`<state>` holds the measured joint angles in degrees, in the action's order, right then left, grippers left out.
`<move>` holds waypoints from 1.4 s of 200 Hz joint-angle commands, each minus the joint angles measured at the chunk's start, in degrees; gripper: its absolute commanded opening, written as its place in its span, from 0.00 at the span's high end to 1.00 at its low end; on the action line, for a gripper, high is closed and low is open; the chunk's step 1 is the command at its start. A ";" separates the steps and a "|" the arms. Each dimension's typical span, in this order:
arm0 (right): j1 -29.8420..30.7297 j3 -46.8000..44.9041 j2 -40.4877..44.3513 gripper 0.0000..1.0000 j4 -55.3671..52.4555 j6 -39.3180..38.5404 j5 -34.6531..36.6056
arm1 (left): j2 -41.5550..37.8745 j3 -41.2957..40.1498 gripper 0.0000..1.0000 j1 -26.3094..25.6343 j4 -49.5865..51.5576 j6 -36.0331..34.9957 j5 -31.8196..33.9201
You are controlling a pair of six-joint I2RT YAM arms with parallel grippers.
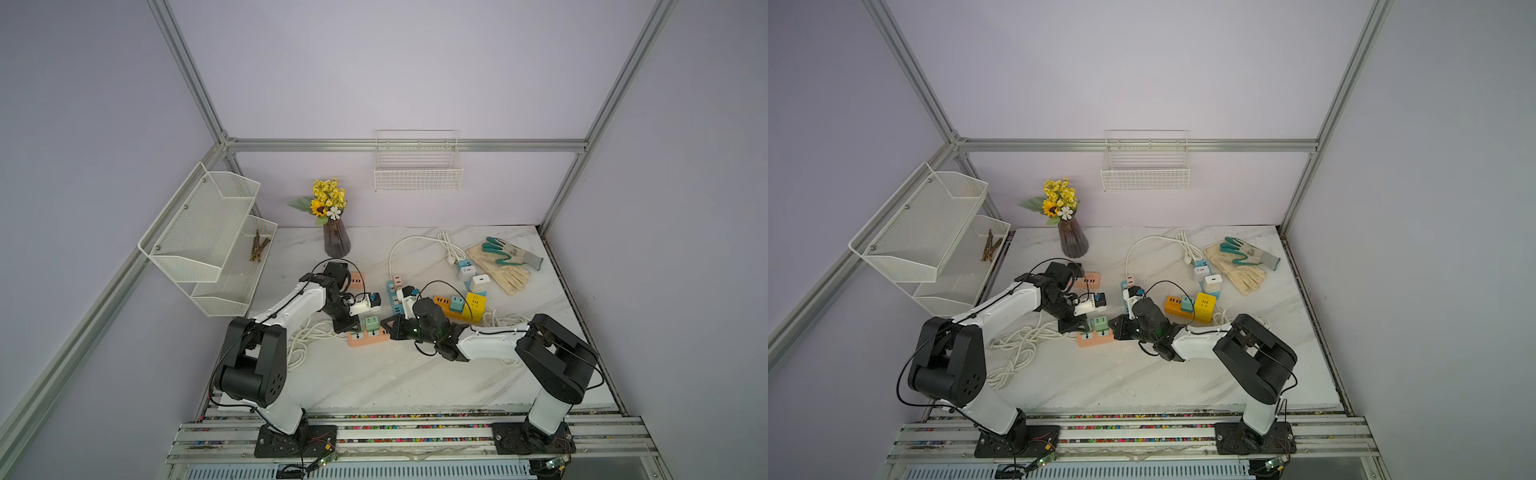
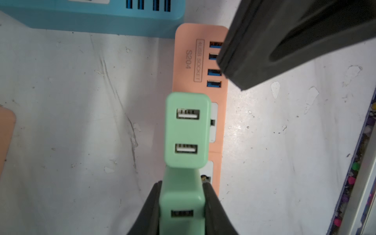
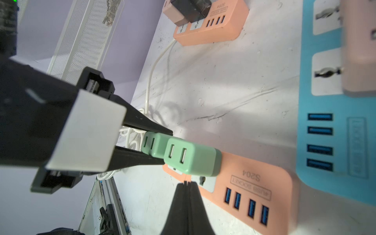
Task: Pull the plug off the socket
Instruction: Remove the plug from the socket.
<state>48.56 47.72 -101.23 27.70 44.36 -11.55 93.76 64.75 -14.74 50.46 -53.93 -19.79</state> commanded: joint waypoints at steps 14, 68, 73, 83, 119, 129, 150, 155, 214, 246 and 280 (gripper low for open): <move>0.36 2.16 -3.95 1.00 2.06 0.46 1.15 | -1.76 0.07 0.85 -0.80 0.61 0.85 -2.95; 0.36 1.54 -7.84 1.00 0.58 0.10 0.86 | -1.05 0.23 0.85 -1.10 0.94 0.95 -2.79; 0.34 1.50 -7.91 1.00 0.05 -0.22 1.22 | -1.01 0.23 0.85 -1.15 0.96 0.93 -2.66; 0.31 1.55 -8.09 1.00 -1.14 -0.97 1.82 | -1.02 0.31 0.85 -1.17 1.09 0.97 -2.68; 0.31 1.28 -9.40 1.00 -5.31 -3.93 2.01 | -1.50 0.89 0.86 -1.60 1.44 0.97 -2.35; 0.24 0.97 -9.79 1.00 -6.78 -4.79 2.64 | -1.86 1.11 0.86 -1.84 1.53 0.94 -2.11; 0.27 0.81 -11.21 1.00 -9.43 -5.98 2.66 | -2.72 1.94 0.87 -2.26 1.53 1.06 -2.21; 0.19 0.73 -11.56 1.00 -9.71 -6.04 2.44 | -2.90 2.22 0.87 -2.35 1.49 1.19 -2.49; 0.23 -0.76 -13.35 1.00 -10.31 -7.38 3.14 | -2.83 5.51 0.87 -1.78 2.68 4.43 -8.34; 0.24 -1.14 -13.21 1.00 -10.26 -7.51 3.23 | -3.65 4.58 0.87 -1.76 2.70 3.67 -5.22; 0.23 -1.14 -12.60 1.00 -9.63 -7.73 2.65 | -5.71 5.78 0.87 -0.04 2.50 5.57 -6.94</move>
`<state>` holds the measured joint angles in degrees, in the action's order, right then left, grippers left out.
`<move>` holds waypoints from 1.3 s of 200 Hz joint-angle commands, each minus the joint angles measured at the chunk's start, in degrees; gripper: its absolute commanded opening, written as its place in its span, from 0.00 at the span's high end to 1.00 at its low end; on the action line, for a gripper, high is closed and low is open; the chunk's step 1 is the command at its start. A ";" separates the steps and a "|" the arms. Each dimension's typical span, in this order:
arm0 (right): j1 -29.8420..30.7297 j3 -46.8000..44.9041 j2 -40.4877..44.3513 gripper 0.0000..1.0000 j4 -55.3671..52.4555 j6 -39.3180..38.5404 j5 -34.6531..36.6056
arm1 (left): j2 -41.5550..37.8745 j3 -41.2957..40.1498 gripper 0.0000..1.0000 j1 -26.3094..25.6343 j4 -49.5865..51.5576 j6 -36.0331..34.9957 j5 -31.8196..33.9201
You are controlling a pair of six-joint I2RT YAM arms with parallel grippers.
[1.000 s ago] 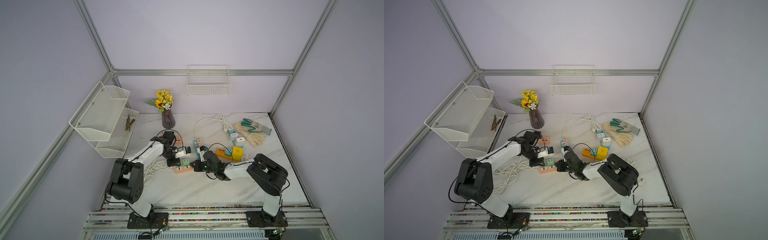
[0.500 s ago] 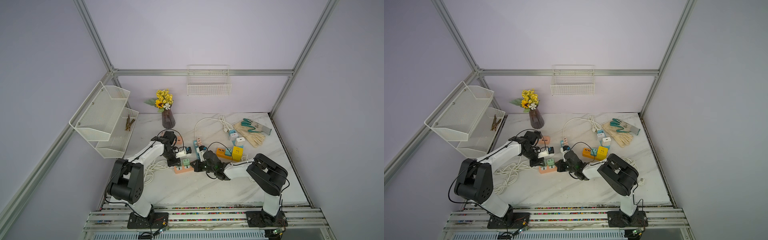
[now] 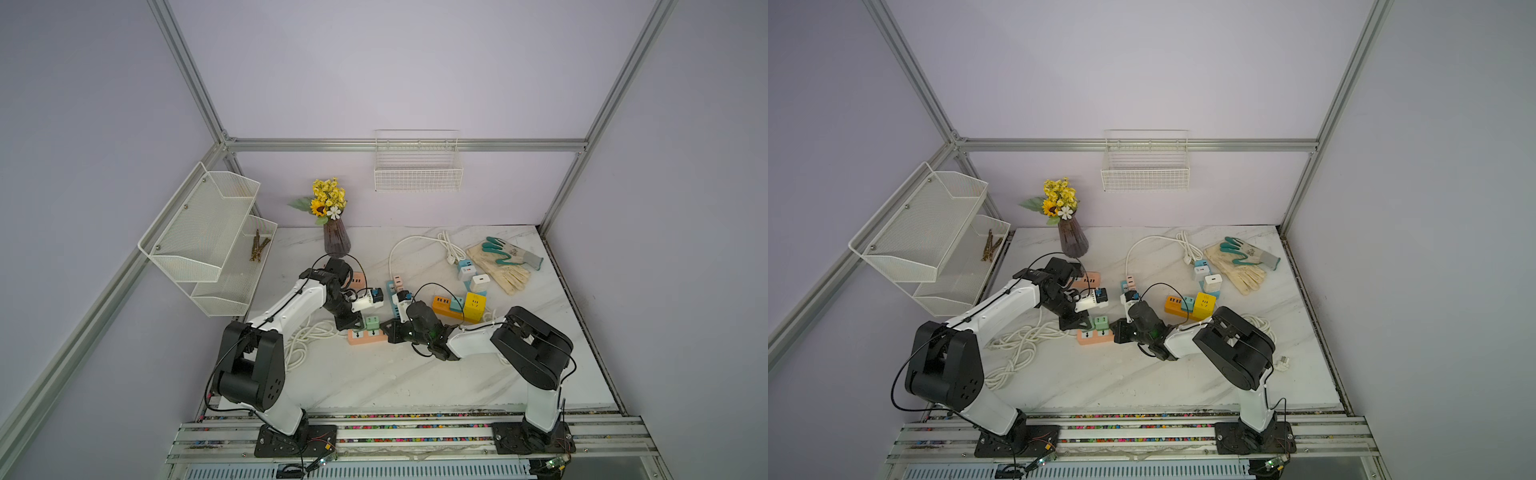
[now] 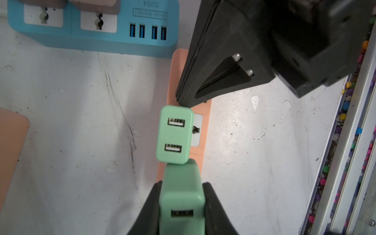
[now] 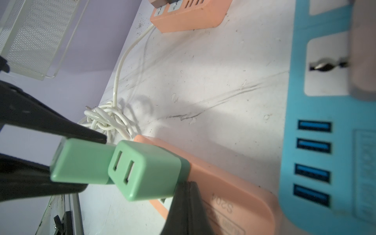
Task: Pull the plug off the socket
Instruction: Remove the plug from the socket, then place the plug at the center of the board.
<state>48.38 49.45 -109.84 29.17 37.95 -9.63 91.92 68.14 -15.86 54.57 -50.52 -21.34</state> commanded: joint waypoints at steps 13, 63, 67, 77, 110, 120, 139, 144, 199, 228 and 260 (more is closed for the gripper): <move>0.44 -2.96 -3.69 1.00 -10.64 -1.22 0.29 | -4.74 4.00 0.86 2.14 -1.80 5.09 -5.68; 0.51 -2.87 -3.19 1.00 -8.71 -1.22 -1.61 | -10.04 5.61 0.84 5.75 -15.83 34.66 -1.06; 0.50 -2.87 -3.19 1.00 -8.55 -1.13 -1.64 | -10.37 4.61 0.84 5.83 -18.43 39.39 -0.57; 0.49 -2.87 -3.10 1.00 -8.30 -1.17 -1.88 | -14.19 1.49 0.84 6.07 -25.00 49.39 -0.88; 0.49 -2.22 -2.92 1.00 -8.11 -0.91 -2.03 | -15.28 -8.89 0.84 6.15 -42.55 72.47 -0.59; 0.51 -1.66 -2.78 1.00 -8.57 -0.81 -2.32 | -13.63 -10.53 0.85 6.15 -44.67 75.95 0.08; 0.55 -0.62 -1.91 1.00 -9.10 -0.52 -3.00 | -7.95 -11.38 0.86 6.34 -45.28 81.08 1.06; 0.57 -0.35 -1.64 1.00 -9.17 -0.45 -3.16 | -6.60 -11.28 0.86 6.41 -45.29 81.76 0.66; 0.70 1.89 1.44 0.96 -9.62 0.23 -5.47 | 1.52 -12.64 0.73 6.77 -49.47 85.24 2.92; 0.75 3.35 4.28 0.86 -12.13 -1.36 -5.95 | 3.50 -12.72 0.55 7.96 -49.87 85.86 2.61; 0.75 5.30 7.97 0.75 -17.76 -6.42 -3.83 | 2.98 -14.95 0.28 9.47 -52.52 86.44 0.69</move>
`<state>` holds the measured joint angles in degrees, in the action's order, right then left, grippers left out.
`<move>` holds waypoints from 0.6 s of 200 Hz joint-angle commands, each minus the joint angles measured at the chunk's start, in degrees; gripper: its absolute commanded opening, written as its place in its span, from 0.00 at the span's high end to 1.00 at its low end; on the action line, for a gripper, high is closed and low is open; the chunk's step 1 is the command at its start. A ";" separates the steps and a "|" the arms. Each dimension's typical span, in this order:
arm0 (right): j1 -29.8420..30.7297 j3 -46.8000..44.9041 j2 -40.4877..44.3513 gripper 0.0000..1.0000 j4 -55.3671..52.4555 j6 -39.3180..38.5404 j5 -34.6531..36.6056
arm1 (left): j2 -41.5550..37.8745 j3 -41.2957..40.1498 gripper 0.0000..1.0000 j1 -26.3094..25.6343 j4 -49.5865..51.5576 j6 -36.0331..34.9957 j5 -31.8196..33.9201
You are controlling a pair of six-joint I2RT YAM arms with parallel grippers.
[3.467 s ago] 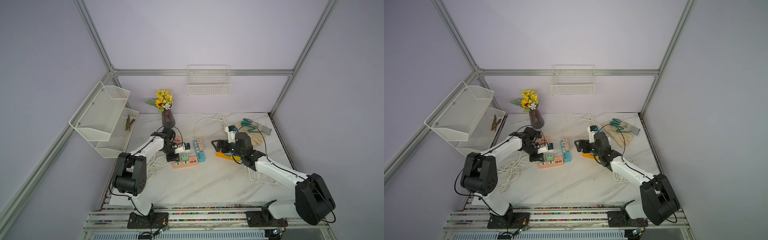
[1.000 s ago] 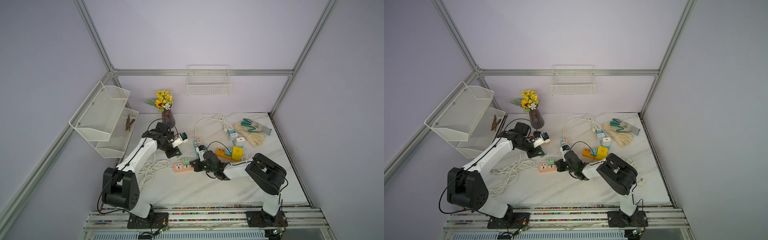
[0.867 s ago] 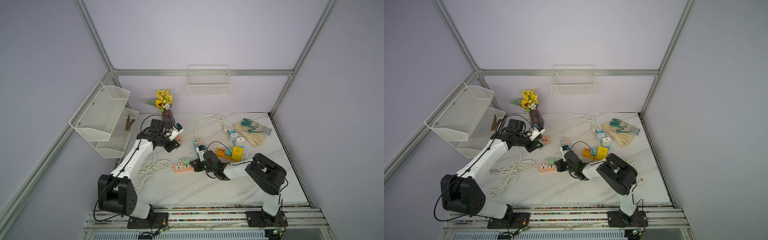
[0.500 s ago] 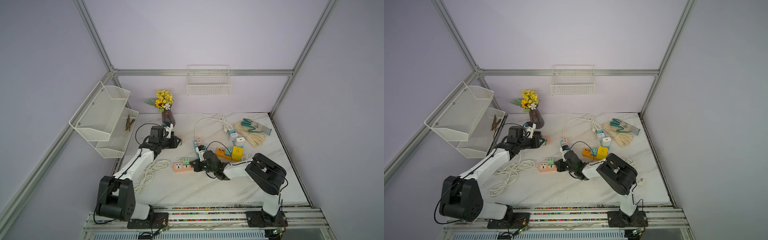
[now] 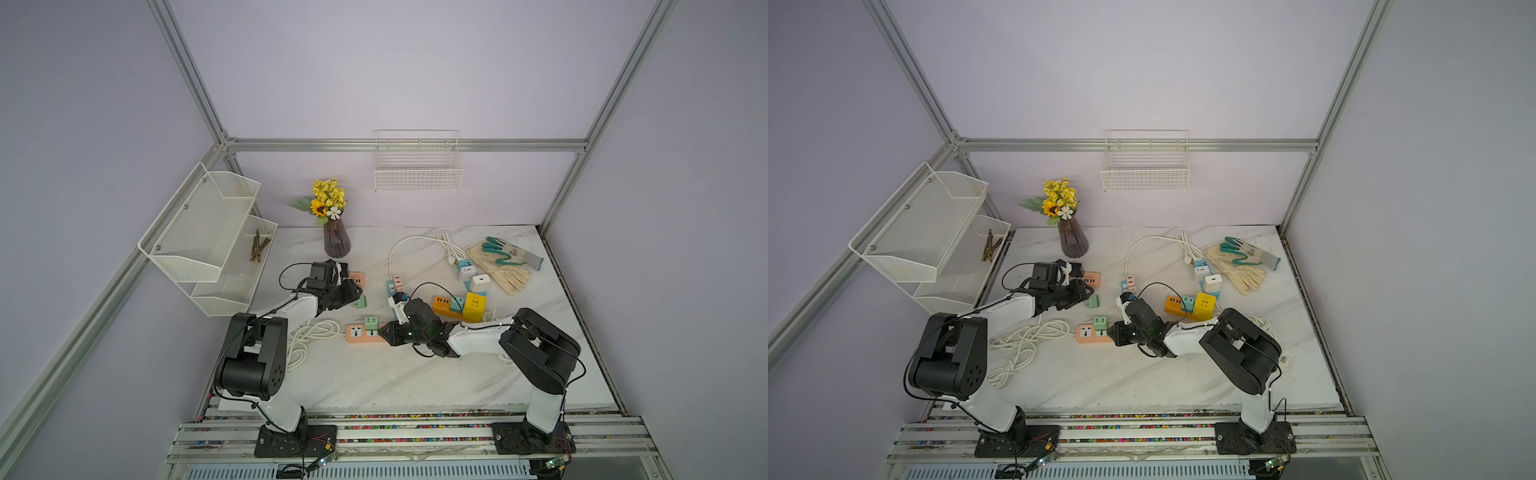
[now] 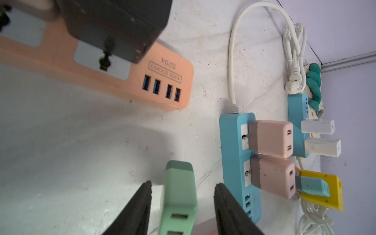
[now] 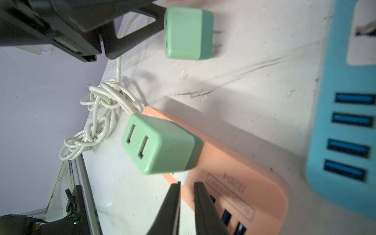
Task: Pull the plug off the socket
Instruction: Place the plug at the center of the board.
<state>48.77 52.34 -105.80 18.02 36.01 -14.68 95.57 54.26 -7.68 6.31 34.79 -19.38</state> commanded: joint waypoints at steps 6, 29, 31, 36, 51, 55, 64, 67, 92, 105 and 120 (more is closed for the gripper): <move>0.36 3.01 4.55 0.74 -8.08 -5.82 1.72 | -1.02 -1.28 0.25 1.55 -4.37 1.00 -1.53; 0.44 4.55 6.87 0.70 -10.56 -11.41 2.72 | -2.96 -1.19 0.22 2.38 -2.45 0.50 -1.40; 0.44 4.64 7.02 0.69 -10.69 -12.06 2.72 | -3.16 -1.18 0.22 2.47 -2.22 0.49 -1.40; 0.53 4.98 7.34 0.69 -11.00 -13.62 3.02 | -3.58 -1.02 0.22 2.62 -1.52 0.33 -1.66; 0.69 6.57 7.80 0.68 -12.47 -18.75 3.33 | -4.77 -0.71 0.25 2.96 0.48 -0.20 -3.79; 0.75 7.05 7.86 0.68 -12.83 -20.40 3.17 | -5.05 -0.66 0.26 3.02 1.01 -0.38 -4.73; 0.95 8.14 7.92 0.67 -13.92 -24.04 3.45 | -5.72 -0.64 0.29 3.02 2.12 -0.83 -6.68; 0.97 8.54 7.81 0.67 -14.44 -25.16 3.59 | -5.94 -0.72 0.31 3.02 2.47 -1.00 -7.29; 1.24 9.99 7.89 0.63 -14.98 -34.83 2.11 | -7.97 -2.69 0.41 3.02 2.75 -0.52 -13.59; 1.43 10.41 7.78 0.62 -15.12 -40.01 0.62 | -8.55 -3.76 0.48 2.89 2.52 0.01 -17.43; 1.59 10.42 7.73 0.60 -14.62 -45.56 0.65 | -9.83 -6.04 0.58 2.77 1.93 1.12 -19.10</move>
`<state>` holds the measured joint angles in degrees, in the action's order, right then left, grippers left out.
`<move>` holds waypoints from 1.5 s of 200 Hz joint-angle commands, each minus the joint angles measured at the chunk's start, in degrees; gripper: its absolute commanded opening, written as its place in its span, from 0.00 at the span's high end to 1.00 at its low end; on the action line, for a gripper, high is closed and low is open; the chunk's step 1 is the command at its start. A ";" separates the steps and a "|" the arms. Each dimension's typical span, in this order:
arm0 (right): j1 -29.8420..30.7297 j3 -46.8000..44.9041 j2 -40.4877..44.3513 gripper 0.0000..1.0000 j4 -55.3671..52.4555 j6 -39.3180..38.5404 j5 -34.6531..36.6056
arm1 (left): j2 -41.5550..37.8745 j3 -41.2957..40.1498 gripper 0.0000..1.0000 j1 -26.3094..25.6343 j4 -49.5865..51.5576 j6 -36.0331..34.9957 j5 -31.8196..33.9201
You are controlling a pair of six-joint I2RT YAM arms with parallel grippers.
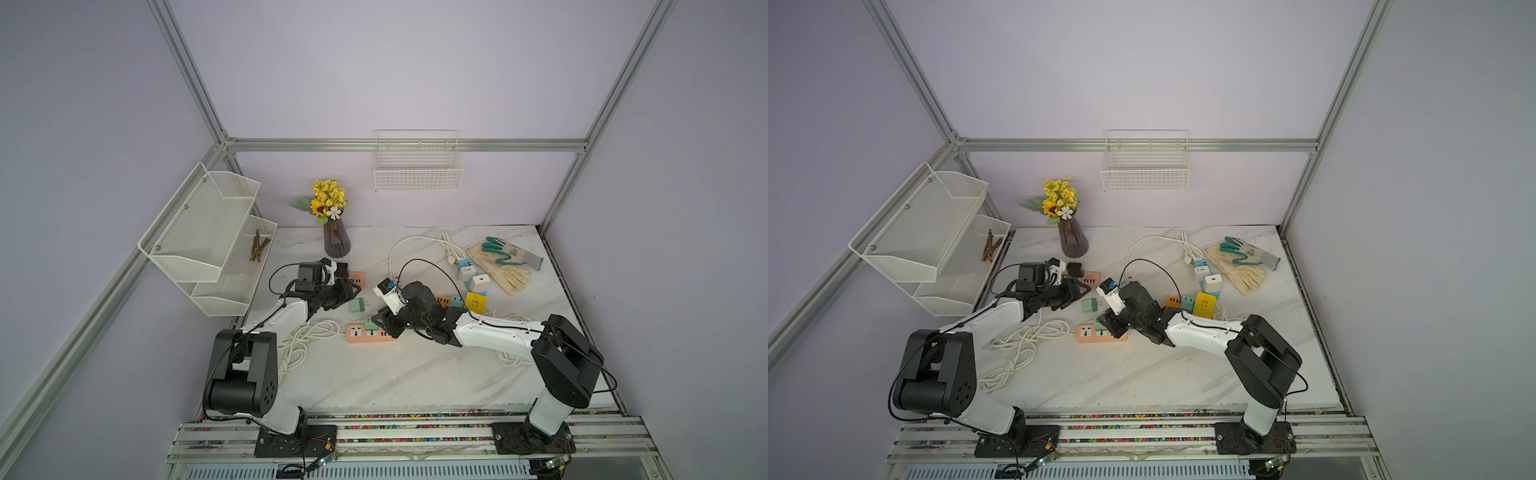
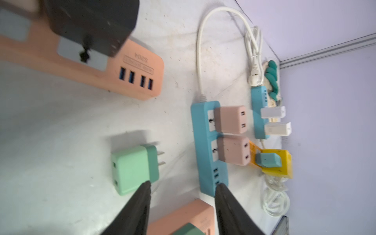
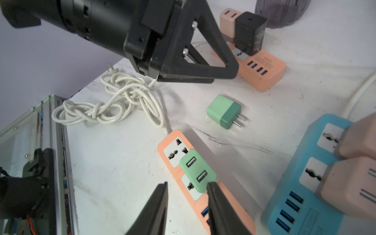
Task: Pull the plug off the socket
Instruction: Place the plug at the center of the board, then remove the plug from the socket.
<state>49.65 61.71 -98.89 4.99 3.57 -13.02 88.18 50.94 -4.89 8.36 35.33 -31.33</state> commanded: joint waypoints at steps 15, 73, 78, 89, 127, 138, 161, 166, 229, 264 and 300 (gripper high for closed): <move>0.72 1.26 0.44 0.57 -0.93 -17.10 -1.14 | -3.60 -5.10 0.62 -0.34 -1.53 1.51 -7.75; 0.71 4.55 -5.75 0.54 2.22 -23.06 -3.51 | -1.39 -9.70 0.83 -0.87 -5.02 1.73 -10.57; 0.71 4.91 -6.25 0.54 2.05 -23.30 -4.32 | -1.36 -9.88 0.84 -0.83 -5.00 1.63 -10.60; 0.71 5.43 -7.08 0.54 2.16 -23.64 -5.64 | -1.23 -10.33 0.85 -0.83 -4.94 1.41 -10.83; 0.71 8.15 -10.10 0.52 -0.43 -25.50 -6.72 | -0.32 -11.55 0.89 -0.83 -3.84 0.97 -10.25; 0.71 9.07 -11.06 0.52 -2.02 -26.37 -6.18 | -0.09 -11.89 0.90 -0.83 -3.63 0.88 -10.03; 0.72 10.69 -12.68 0.52 -4.79 -27.52 -5.09 | 0.14 -12.11 0.90 -0.83 -2.61 0.21 -9.28; 0.71 10.86 -12.93 0.52 -5.11 -27.78 -5.00 | 0.15 -12.17 0.90 -0.83 -2.34 0.08 -8.97; 0.71 13.24 -15.71 0.54 -9.68 -29.58 -2.94 | 0.71 -13.06 0.90 -0.83 -1.02 -0.44 -6.90; 0.71 15.84 -17.31 0.57 -14.48 -31.58 0.67 | 0.76 -13.50 0.88 -0.83 -0.03 -0.79 -5.52; 0.72 17.65 -17.36 0.70 -16.30 -32.17 1.30 | 1.28 -13.43 0.88 -0.83 0.97 -1.16 -4.47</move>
<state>50.04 78.15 -115.79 -7.90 -27.53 -14.13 88.31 38.30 -5.65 6.90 36.10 -38.54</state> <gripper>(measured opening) 0.339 0.122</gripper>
